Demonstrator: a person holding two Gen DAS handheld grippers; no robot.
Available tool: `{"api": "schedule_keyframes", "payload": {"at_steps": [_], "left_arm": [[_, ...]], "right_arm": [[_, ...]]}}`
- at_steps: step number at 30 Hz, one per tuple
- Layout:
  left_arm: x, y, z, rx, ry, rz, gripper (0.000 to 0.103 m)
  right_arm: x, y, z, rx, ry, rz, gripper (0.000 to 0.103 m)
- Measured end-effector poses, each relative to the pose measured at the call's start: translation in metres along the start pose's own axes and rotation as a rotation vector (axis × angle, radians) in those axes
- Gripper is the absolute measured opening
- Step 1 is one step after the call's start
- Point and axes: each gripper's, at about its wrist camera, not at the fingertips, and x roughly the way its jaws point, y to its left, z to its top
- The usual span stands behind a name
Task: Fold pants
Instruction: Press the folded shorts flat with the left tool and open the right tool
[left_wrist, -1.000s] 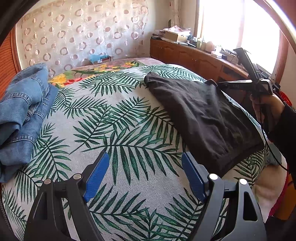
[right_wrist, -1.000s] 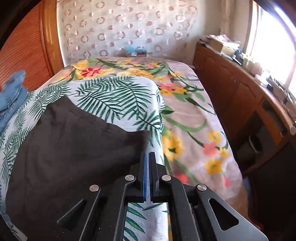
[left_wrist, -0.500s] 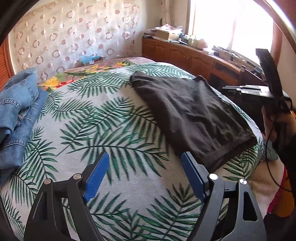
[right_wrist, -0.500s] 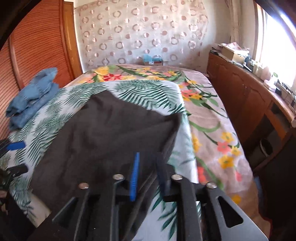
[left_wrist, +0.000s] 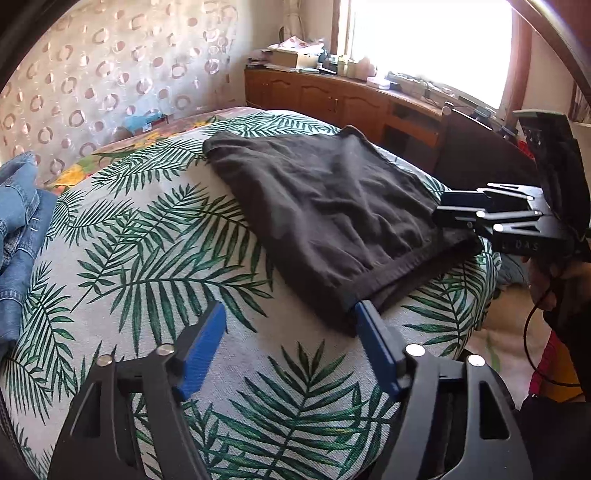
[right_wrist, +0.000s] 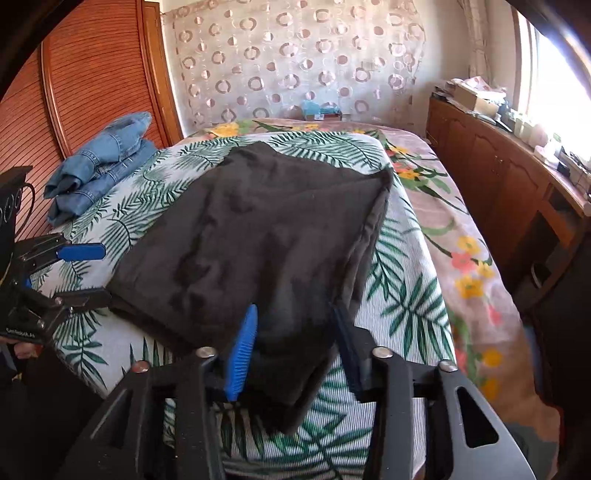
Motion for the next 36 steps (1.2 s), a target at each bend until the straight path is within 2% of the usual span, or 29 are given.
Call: {"api": "schedule_keyframes", "payload": {"at_steps": [1, 4, 6, 10, 12, 15, 21, 28, 36], "left_arm": [[0.000, -0.001, 0.000, 0.001, 0.000, -0.003, 0.068], [0.003, -0.004, 0.000, 0.013, 0.004, -0.015, 0.055], [0.004, -0.007, 0.001, 0.023, 0.004, -0.026, 0.041], [0.004, -0.015, 0.002, 0.052, -0.002, -0.041, 0.025], [0.003, -0.018, 0.002, 0.057, -0.006, -0.052, 0.013], [-0.005, -0.022, 0.003, 0.063, -0.029, -0.062, 0.005], [-0.025, -0.027, 0.002, 0.068, -0.054, -0.085, 0.004], [-0.013, -0.025, -0.008, 0.053, -0.010, -0.087, 0.004], [-0.012, -0.023, -0.008, 0.038, -0.008, -0.071, 0.004]], "right_arm": [[0.001, 0.000, -0.002, 0.005, 0.001, -0.008, 0.050], [-0.002, 0.001, -0.008, 0.019, 0.002, -0.015, 0.050], [-0.005, 0.002, -0.012, 0.022, 0.001, -0.022, 0.050], [-0.005, 0.011, -0.013, 0.034, 0.002, -0.029, 0.050], [-0.005, 0.012, -0.015, 0.035, -0.001, -0.029, 0.051], [-0.005, 0.013, -0.015, 0.035, -0.002, -0.030, 0.051], [-0.005, 0.012, -0.017, 0.035, -0.006, -0.028, 0.051], [-0.008, 0.010, -0.016, 0.037, -0.001, -0.029, 0.051], [-0.022, 0.010, -0.022, 0.047, -0.020, -0.026, 0.050]]}}
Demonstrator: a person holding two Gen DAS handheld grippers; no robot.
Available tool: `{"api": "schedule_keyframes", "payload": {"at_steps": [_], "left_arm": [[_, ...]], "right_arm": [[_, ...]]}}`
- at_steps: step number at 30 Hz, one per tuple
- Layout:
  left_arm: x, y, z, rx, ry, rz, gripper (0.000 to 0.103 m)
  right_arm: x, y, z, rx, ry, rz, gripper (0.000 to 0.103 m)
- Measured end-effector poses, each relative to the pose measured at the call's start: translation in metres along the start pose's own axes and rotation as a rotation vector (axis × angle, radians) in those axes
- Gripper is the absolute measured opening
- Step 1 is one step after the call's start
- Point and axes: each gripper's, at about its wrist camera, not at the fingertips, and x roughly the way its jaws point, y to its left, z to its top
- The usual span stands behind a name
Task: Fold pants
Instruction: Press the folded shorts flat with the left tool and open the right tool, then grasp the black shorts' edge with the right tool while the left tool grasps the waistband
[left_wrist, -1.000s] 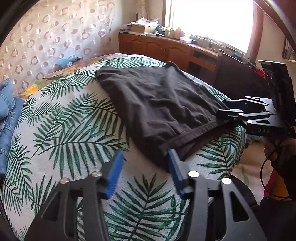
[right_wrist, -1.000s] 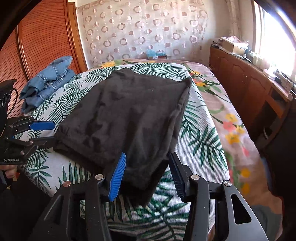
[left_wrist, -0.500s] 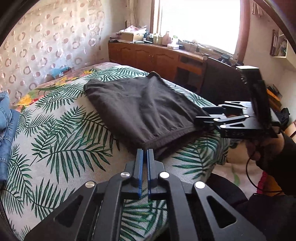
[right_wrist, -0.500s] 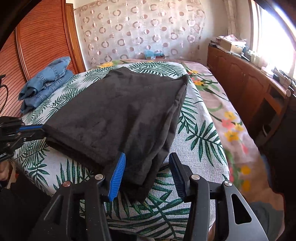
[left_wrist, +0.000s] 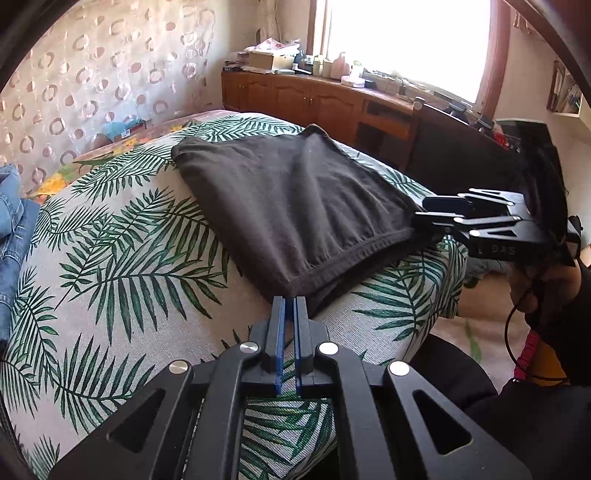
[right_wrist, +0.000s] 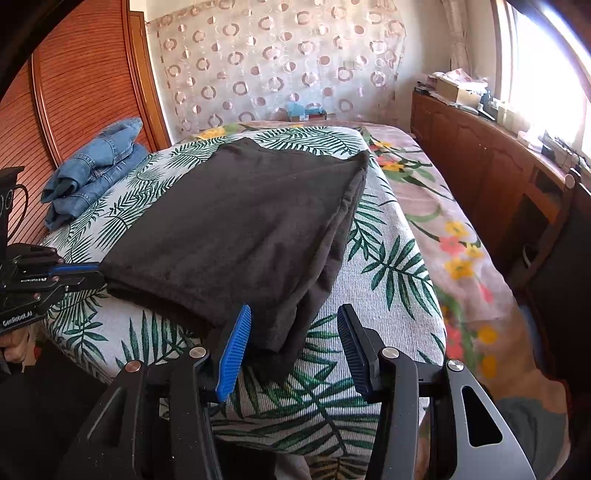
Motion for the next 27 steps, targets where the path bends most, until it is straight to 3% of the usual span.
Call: {"api": "schedule_keyframes", "payload": {"at_steps": [6, 8, 16, 22, 24, 26, 27], "left_arm": [[-0.005, -0.001, 0.001, 0.003, -0.009, 0.000, 0.004], [-0.007, -0.001, 0.001, 0.003, -0.013, 0.003, 0.004], [-0.015, 0.004, 0.013, -0.014, -0.037, 0.033, 0.008], [-0.006, 0.014, 0.025, -0.033, -0.038, 0.077, 0.029], [-0.004, 0.016, 0.029, -0.035, -0.043, 0.086, 0.046], [-0.001, 0.018, 0.032, -0.036, -0.047, 0.094, 0.052], [0.003, 0.019, 0.034, -0.040, -0.041, 0.105, 0.066]], "right_arm": [[-0.003, 0.007, -0.004, -0.031, 0.011, 0.025, 0.013], [-0.003, 0.011, -0.007, -0.063, 0.025, 0.008, 0.008], [-0.011, 0.004, -0.003, -0.023, 0.010, 0.025, 0.008], [-0.015, 0.004, -0.003, 0.000, -0.014, 0.025, 0.009], [-0.016, 0.004, -0.003, 0.006, -0.021, 0.026, 0.009], [-0.017, 0.005, -0.003, 0.010, -0.029, 0.024, 0.010], [-0.017, 0.005, -0.003, 0.013, -0.034, 0.021, 0.010]]}}
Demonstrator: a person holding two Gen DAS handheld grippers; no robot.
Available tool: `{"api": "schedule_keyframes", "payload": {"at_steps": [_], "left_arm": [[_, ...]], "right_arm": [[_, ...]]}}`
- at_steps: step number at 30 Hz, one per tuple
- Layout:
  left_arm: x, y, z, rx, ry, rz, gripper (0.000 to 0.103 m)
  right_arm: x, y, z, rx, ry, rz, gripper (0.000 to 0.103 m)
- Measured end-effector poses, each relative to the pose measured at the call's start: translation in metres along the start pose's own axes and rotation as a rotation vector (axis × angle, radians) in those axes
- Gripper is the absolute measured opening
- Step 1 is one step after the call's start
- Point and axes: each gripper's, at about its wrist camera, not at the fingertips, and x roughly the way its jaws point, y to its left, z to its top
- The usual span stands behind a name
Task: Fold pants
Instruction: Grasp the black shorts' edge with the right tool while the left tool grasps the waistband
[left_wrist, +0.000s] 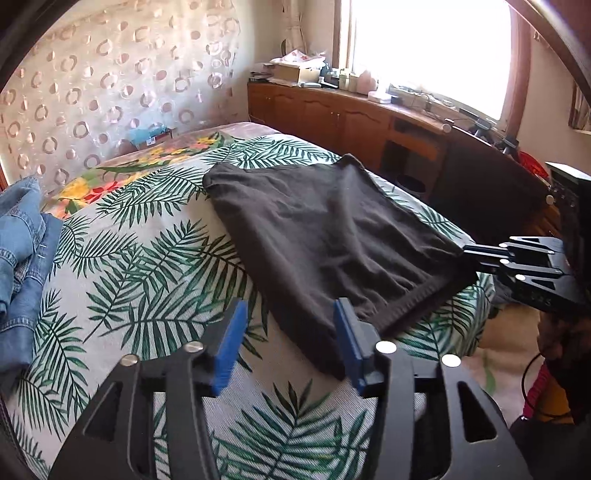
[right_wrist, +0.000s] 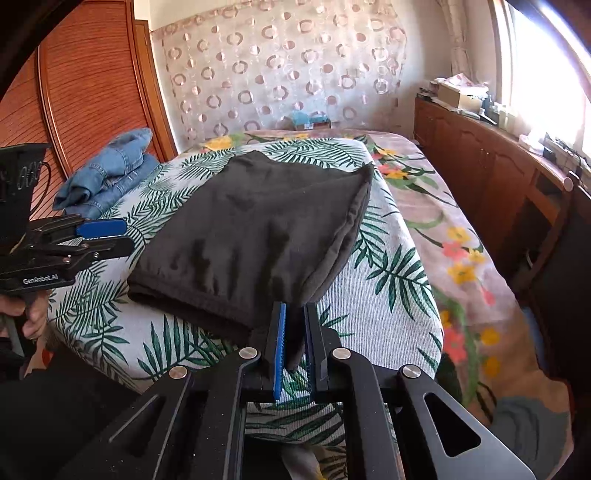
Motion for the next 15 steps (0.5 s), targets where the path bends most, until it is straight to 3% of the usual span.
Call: {"api": "schedule_keyframes", "payload": {"at_steps": [2, 7, 9, 15], "left_arm": [[0.005, 0.002, 0.001, -0.016, 0.002, 0.018, 0.082], [0.014, 0.002, 0.001, -0.022, 0.020, 0.021, 0.082], [0.017, 0.002, 0.002, -0.031, 0.026, 0.016, 0.082], [0.028, -0.002, 0.000, -0.027, 0.052, 0.022, 0.082]], "right_arm": [[-0.002, -0.001, 0.000, 0.005, -0.013, -0.007, 0.013], [-0.002, 0.001, -0.001, 0.002, -0.016, 0.000, 0.026], [0.000, 0.002, -0.001, 0.003, -0.011, 0.007, 0.035], [0.014, -0.002, -0.003, 0.032, 0.009, -0.003, 0.039]]}}
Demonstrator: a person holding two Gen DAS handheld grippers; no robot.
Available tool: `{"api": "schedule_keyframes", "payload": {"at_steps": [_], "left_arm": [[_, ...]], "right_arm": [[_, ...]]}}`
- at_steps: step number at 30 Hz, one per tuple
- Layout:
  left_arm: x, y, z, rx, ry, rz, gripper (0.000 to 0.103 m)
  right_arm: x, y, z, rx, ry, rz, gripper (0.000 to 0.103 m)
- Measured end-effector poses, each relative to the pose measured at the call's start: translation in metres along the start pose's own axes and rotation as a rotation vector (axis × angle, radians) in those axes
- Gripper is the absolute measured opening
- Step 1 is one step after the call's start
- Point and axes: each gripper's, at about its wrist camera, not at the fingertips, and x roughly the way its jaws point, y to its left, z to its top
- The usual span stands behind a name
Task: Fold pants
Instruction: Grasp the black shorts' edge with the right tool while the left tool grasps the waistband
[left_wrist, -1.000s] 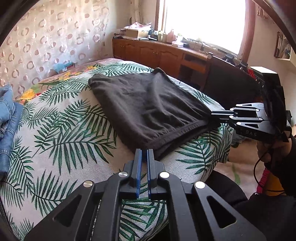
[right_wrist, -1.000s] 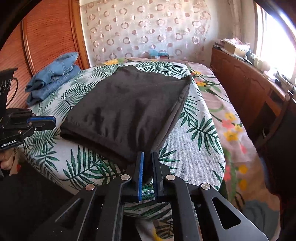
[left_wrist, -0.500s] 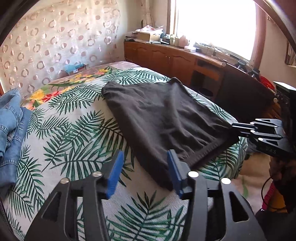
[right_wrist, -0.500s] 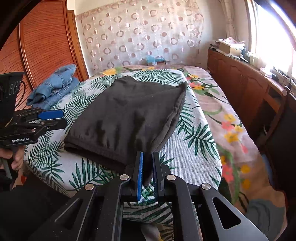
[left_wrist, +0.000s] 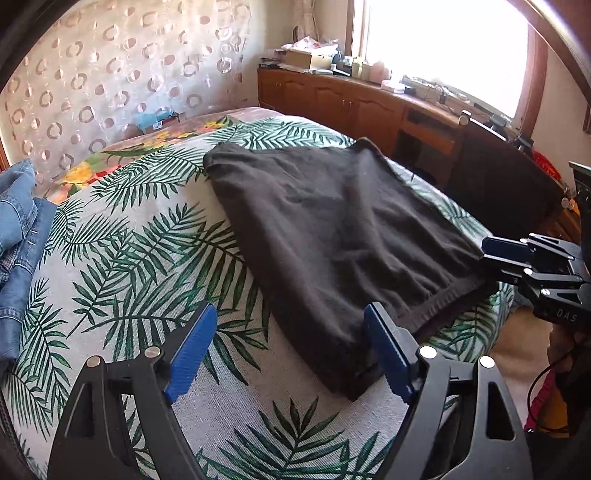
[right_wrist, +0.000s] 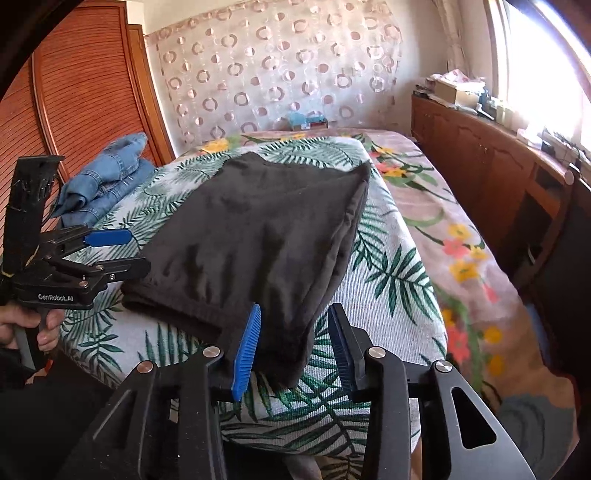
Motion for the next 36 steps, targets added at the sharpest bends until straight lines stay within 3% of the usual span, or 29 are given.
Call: {"api": "schedule_keyframes", "payload": {"at_steps": [6, 19, 26, 28, 36], "left_arm": [[0.015, 0.003, -0.008, -0.014, 0.048, 0.011, 0.083], [0.013, 0.001, -0.012, -0.021, 0.027, 0.012, 0.084], [0.014, 0.002, -0.011, -0.020, 0.029, 0.012, 0.085], [0.014, 0.002, -0.011, -0.019, 0.029, 0.012, 0.085], [0.013, 0.004, -0.009, -0.017, 0.033, -0.006, 0.084]], "right_arm": [[0.010, -0.005, -0.004, 0.019, 0.014, 0.000, 0.039], [0.010, -0.001, -0.007, 0.017, -0.003, -0.034, 0.039], [0.008, -0.005, -0.007, 0.025, -0.002, 0.012, 0.039], [0.008, -0.002, -0.008, 0.017, 0.008, 0.042, 0.029], [0.010, 0.000, -0.006, -0.004, 0.015, 0.031, 0.026]]}}
